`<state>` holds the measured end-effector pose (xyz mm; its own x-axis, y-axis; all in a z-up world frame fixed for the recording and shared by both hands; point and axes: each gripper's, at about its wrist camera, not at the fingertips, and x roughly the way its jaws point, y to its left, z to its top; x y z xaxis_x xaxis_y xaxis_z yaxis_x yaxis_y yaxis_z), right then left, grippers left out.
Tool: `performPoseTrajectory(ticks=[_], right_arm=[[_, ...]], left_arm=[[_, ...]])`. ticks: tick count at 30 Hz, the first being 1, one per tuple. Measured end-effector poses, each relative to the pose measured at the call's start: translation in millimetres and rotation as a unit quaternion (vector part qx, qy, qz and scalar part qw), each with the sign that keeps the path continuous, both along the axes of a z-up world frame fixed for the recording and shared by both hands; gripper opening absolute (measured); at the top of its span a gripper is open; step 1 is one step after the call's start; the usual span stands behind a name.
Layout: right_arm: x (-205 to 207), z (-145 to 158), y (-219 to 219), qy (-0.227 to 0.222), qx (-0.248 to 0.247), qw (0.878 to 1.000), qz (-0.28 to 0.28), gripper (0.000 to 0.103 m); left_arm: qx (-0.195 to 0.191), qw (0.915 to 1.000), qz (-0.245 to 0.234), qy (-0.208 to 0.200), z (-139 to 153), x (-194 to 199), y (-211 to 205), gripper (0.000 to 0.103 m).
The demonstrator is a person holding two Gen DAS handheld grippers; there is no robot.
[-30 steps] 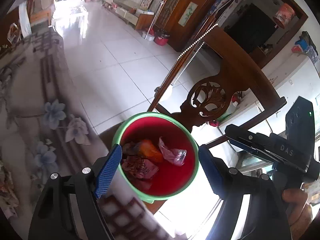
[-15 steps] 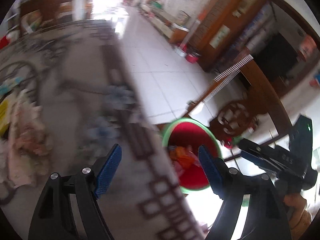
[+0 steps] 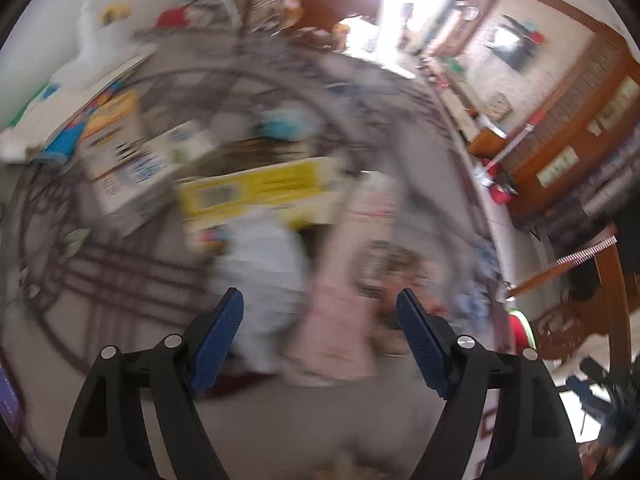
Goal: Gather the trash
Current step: 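Grasp crumpled grey paper with left tool while right tool moves over trash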
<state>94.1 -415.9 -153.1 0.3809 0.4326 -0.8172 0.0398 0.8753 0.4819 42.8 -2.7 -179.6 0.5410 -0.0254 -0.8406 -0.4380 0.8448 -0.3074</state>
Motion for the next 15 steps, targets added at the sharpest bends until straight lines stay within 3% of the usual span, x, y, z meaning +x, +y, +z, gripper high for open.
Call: performPoseTrajectory(ticks=[4, 12, 15], right_arm=[[-11, 4, 27, -0.001, -0.002, 1.000, 0.005, 0.073], [-37, 6, 61, -0.001, -0.014, 1.000, 0.002, 0.075], [-44, 8, 72, -0.001, -0.018, 1.000, 0.003, 0.075]], left_arm=[[-0.044, 0.9987, 0.002, 0.025, -23, 3, 29, 0.074], [-0.084, 0.9946, -0.028, 0.054, -55, 31, 39, 0.073], [-0.094, 0.9936, -0.047, 0.041, -57, 34, 38, 0.053]])
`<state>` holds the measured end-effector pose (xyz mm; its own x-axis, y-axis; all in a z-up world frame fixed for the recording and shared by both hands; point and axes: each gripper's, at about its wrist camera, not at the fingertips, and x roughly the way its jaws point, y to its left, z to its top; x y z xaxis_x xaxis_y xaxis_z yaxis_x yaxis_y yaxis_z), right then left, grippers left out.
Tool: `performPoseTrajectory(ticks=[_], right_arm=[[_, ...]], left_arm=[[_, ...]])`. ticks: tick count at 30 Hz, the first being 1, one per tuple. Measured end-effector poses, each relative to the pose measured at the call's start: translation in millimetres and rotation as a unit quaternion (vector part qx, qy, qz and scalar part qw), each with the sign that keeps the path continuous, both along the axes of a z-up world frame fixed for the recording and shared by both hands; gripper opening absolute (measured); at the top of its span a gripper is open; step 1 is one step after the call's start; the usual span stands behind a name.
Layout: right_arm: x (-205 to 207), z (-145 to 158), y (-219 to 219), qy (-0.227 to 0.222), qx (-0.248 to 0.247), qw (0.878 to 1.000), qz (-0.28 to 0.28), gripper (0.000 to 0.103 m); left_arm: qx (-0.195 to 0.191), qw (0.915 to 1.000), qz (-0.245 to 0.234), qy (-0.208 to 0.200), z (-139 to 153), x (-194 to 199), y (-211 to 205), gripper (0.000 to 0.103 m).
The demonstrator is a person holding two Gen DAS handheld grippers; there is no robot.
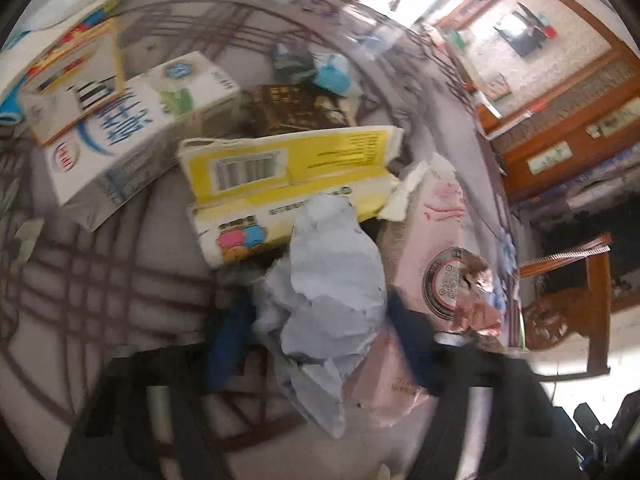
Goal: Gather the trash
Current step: 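Grasp crumpled grey paper with left tool while right tool moves over trash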
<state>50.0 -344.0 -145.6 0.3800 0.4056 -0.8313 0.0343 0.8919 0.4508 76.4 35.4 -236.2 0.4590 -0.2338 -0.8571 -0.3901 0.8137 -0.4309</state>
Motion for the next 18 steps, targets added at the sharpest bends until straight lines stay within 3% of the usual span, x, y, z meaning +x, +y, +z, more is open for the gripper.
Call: performPoseTrajectory(ticks=[3, 8, 18], right_arm=[[-1, 1, 13, -0.001, -0.002, 1.000, 0.005, 0.075], [8, 0, 46, -0.002, -0.006, 0.999, 0.036, 0.078], [53, -10, 157, -0.010, -0.040, 0.988, 0.150, 0.079]], left_arm=[[-0.003, 0.9997, -0.022, -0.013, 4, -3, 0, 0.048], [0.025, 0.9974, -0.059, -0.032, 21, -26, -1, 0.048], [0.075, 0.9923, -0.083, -0.053, 48, -80, 14, 0.048]])
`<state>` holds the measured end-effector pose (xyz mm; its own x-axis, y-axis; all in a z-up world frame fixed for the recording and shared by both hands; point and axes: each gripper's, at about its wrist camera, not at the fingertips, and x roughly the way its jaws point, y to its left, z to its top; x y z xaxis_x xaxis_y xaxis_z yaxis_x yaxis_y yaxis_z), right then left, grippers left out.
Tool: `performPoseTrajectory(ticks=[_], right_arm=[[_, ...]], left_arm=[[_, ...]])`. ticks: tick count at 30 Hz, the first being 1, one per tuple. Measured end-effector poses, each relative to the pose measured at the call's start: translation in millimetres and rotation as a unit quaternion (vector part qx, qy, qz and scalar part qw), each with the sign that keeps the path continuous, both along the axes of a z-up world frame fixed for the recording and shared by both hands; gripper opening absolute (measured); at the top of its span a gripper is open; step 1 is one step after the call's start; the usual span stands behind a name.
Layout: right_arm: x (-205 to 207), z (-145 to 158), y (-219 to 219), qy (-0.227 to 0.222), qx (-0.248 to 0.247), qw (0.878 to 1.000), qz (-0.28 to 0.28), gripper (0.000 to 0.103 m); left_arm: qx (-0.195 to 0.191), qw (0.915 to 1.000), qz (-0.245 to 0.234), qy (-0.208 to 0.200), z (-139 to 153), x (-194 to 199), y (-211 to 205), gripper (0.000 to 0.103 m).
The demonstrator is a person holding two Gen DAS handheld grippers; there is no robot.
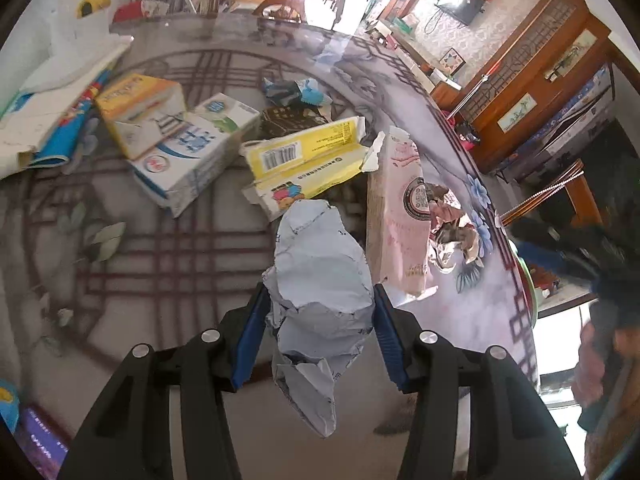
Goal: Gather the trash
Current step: 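Grasp crumpled grey paper with left tool while right tool moves over trash, then grasp pink-and-white snack bag with the right tool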
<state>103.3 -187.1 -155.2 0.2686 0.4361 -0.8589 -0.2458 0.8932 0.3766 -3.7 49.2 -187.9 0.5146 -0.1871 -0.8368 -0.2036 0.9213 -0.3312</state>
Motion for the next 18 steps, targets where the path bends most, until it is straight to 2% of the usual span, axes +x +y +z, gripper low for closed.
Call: performPoseTrajectory(ticks=[4, 6, 9, 14, 16, 18], right_arm=[[8, 9, 47, -0.033, -0.015, 0.998, 0.054, 0.079], [16, 7, 69, -0.040, -0.038, 0.996, 0.074, 0.079], [29, -8, 93, -0.025, -0.058, 0.994, 0.088, 0.076], [33, -42, 112, -0.006, -0.096, 0.988, 0.118, 0.062], [35, -58, 114, 0.011, -0.109, 0.986, 0.122, 0.061], [33, -60, 117, -0.002, -0.117, 0.985, 0.130, 0.060]], left_arm=[[0.004, 0.9999, 0.010, -0.006, 2, -11, 8, 0.049], [0.002, 0.9999, 0.015, -0.006, 3, -11, 12, 0.049], [-0.001, 0.9997, 0.021, -0.009, 4, -10, 16, 0.049], [-0.007, 0.9995, 0.030, -0.010, 3, -8, 23, 0.049], [-0.011, 0.9993, 0.035, -0.004, 0, -7, 28, 0.049], [-0.015, 0.9991, 0.040, 0.001, -4, -5, 31, 0.050]])
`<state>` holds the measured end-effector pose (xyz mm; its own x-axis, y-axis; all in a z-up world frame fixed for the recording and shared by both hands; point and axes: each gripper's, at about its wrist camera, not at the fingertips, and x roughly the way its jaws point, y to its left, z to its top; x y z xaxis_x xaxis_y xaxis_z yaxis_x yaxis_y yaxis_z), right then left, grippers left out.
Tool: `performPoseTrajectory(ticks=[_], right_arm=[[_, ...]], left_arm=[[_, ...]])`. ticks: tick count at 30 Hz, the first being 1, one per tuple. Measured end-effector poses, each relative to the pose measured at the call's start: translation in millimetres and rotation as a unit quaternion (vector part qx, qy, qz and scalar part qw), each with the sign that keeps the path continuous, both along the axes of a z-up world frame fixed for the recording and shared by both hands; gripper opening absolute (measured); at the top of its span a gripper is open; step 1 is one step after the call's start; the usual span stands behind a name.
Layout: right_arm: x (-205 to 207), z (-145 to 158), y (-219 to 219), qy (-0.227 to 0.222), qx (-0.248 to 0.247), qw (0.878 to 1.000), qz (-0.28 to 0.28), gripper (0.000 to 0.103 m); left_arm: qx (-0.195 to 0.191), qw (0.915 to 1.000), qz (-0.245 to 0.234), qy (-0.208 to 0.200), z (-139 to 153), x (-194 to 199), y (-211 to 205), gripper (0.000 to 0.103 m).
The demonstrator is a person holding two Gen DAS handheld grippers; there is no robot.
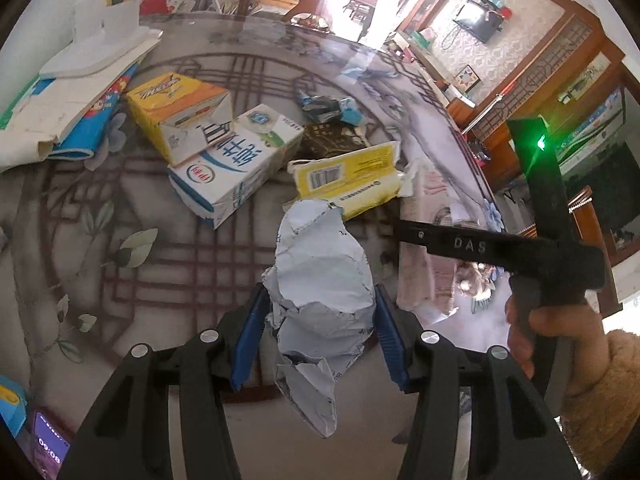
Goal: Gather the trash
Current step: 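Grasp pink-and-white snack bag with the right tool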
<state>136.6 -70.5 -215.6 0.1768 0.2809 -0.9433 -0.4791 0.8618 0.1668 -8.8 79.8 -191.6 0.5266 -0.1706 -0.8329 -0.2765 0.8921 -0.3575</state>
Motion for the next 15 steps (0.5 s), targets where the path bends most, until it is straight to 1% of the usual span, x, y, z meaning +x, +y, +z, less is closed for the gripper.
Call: performPoseTrajectory(ticks=[1, 2, 3, 4, 5, 6, 10, 12, 15], right_arm=[[-2, 0, 4, -0.008, -0.013, 1.000, 0.011, 0.060], [-3, 1, 6, -0.015, -0.022, 0.999, 0.017, 0.041], [-4, 5, 6, -0.022, -0.020, 0.999, 0.020, 0.039], [-4, 11, 3, -0.018, -0.002, 1.000, 0.017, 0.034], [-4, 18, -1, -0.015, 0.021, 1.000, 0.010, 0.032], [-7, 33, -8, -0.021, 0.053, 0.998, 0.006, 0.032], [-16, 75, -26, -0.043, 0.117, 0.992, 0.009, 0.032], [-19, 91, -34, -0.044, 0.143, 0.989, 0.005, 0.031], [-25, 102, -48, -0.039, 0.176, 0.984, -0.004, 0.031]], left_arm=[[-0.001, 1.0000, 0.001, 0.002, -1, 1, 1, 0.050], [-0.002, 1.0000, 0.003, 0.003, -3, 1, 2, 0.050], [-0.003, 1.0000, 0.004, 0.005, -4, 2, 3, 0.050], [-0.004, 1.0000, 0.004, 0.006, -5, 2, 4, 0.050], [-0.004, 1.0000, 0.005, 0.005, -5, 3, 4, 0.050], [-0.003, 1.0000, 0.005, 0.004, -4, 3, 4, 0.050], [-0.003, 1.0000, 0.006, 0.003, -2, 5, 4, 0.050], [-0.003, 1.0000, 0.004, 0.001, 0, 6, 2, 0.050], [-0.001, 1.0000, -0.005, -0.006, 5, 6, -6, 0.050]])
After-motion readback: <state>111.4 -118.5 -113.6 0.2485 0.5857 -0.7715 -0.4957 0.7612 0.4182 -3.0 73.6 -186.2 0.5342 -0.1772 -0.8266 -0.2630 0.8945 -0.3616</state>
